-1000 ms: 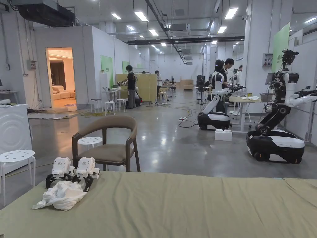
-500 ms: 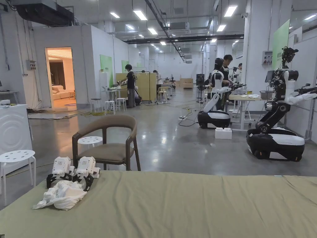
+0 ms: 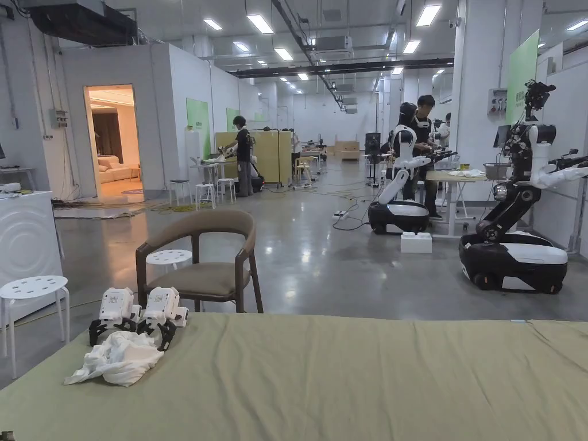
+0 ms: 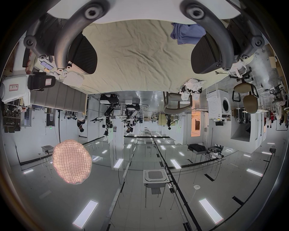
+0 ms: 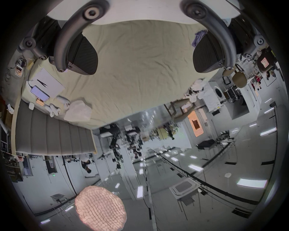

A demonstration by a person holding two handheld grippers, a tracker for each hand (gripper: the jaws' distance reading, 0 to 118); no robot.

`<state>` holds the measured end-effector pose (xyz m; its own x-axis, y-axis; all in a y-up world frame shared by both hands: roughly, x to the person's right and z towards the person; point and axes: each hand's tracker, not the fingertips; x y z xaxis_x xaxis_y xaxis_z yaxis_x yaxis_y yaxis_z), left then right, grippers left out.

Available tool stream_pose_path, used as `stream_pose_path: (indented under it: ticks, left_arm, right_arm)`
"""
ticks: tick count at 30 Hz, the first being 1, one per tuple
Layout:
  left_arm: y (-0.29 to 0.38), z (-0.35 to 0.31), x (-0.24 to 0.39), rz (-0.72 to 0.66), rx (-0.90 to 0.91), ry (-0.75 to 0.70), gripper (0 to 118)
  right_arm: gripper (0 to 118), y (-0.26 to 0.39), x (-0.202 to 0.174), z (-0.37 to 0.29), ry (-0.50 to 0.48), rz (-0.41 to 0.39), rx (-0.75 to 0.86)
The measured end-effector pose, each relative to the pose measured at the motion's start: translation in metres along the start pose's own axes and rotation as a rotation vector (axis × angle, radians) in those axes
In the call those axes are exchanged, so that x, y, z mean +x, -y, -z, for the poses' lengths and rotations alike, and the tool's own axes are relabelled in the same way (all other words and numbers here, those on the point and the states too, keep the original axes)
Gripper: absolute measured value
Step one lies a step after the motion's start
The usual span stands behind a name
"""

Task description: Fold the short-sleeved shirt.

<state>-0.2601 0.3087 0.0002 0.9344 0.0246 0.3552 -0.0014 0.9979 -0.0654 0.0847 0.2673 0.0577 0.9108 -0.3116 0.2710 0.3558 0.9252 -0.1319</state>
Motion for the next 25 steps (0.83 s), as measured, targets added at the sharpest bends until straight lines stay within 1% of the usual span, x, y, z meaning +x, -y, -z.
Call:
stream_pose_path:
  ticks: [1, 3, 4, 5, 7, 11, 19, 23, 25]
  left_arm:
    - [0.000, 0.000, 0.000, 0.000, -0.001, -0.001, 118]
    - [0.001, 0.001, 0.000, 0.004, -0.003, -0.003, 118]
    - [0.001, 0.000, 0.001, 0.020, 0.001, -0.004, 118]
    - [0.002, 0.000, 0.001, 0.019, -0.001, -0.003, 118]
    - [0.003, 0.001, 0.001, 0.019, -0.001, -0.005, 118]
    - [0.003, 0.002, 0.001, 0.011, -0.004, -0.001, 118]
    - [0.006, 0.002, 0.001, 0.012, -0.002, -0.007, 118]
    - [0.010, 0.007, 0.000, 0.006, -0.014, -0.008, 118]
    - [0.011, 0.010, 0.000, 0.006, -0.019, -0.014, 118]
  right_arm:
    - [118, 0.001, 0.003, -0.003, -0.046, -0.033, 0.051]
    - [118, 0.004, 0.009, -0.007, -0.155, -0.129, 0.116]
    - [118, 0.005, 0.011, -0.009, -0.171, -0.145, 0.127]
    - [118, 0.004, 0.011, -0.011, -0.160, -0.151, 0.114]
    - [118, 0.004, 0.009, -0.012, -0.140, -0.135, 0.104]
    - [118, 0.005, 0.011, -0.011, -0.165, -0.119, 0.087]
    - [118, 0.011, 0.003, -0.008, -0.141, -0.182, 0.069]
    - [118, 0.012, 0.004, -0.004, -0.137, -0.193, 0.054]
    - [118, 0.012, 0.004, -0.002, -0.155, -0.198, 0.039]
